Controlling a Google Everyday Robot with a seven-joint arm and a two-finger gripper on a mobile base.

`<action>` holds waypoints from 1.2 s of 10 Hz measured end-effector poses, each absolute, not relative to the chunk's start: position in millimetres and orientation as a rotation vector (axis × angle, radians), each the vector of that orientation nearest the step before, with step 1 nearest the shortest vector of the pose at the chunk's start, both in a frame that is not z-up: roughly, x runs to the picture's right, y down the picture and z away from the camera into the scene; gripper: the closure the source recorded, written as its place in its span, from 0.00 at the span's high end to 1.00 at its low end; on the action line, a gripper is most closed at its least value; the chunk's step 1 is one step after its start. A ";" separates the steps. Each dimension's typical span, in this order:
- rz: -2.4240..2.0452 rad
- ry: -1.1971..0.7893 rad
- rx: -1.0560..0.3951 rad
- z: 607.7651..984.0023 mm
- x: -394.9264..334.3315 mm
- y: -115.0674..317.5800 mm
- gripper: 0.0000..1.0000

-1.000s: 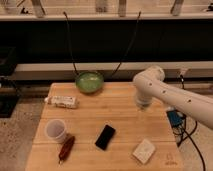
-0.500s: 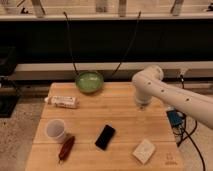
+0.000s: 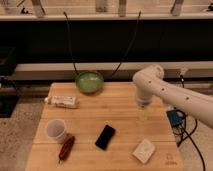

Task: Move the arm in a circular motion

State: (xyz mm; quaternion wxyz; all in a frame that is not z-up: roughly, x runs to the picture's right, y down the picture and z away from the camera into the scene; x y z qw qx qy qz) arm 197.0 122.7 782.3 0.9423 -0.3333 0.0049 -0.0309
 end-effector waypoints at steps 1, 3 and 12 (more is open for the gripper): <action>-0.061 0.011 -0.681 783.1 194.2 122.6 0.80; -0.060 0.010 -0.683 784.5 193.6 121.8 0.80; -0.055 0.019 -0.682 792.6 208.5 119.6 0.80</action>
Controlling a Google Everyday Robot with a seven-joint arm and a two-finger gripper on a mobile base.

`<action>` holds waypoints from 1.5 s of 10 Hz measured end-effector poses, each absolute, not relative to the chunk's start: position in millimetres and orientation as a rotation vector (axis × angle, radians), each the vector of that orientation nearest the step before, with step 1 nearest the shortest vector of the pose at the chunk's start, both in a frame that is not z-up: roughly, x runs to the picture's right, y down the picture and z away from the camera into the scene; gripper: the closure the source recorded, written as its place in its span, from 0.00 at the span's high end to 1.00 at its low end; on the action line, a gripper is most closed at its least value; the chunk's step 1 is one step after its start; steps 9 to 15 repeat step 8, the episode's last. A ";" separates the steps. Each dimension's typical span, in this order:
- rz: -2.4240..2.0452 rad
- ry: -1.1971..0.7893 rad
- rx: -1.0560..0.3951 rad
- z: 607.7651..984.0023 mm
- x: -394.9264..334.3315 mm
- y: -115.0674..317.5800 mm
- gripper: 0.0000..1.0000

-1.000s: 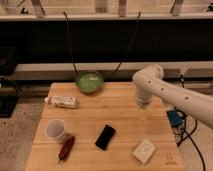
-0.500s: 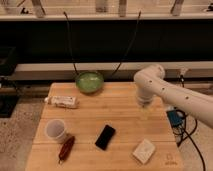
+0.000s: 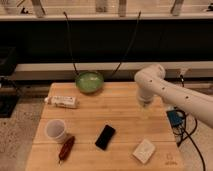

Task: Move the arm in a circular motion

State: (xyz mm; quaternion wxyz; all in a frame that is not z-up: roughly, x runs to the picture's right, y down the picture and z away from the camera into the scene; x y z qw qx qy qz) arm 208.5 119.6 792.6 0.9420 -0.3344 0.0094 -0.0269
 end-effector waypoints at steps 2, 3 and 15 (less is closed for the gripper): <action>-0.054 0.020 -0.681 795.8 209.7 118.1 0.80; -0.054 0.021 -0.679 796.5 211.0 117.3 0.80; -0.046 0.032 -0.690 797.7 222.1 118.7 0.80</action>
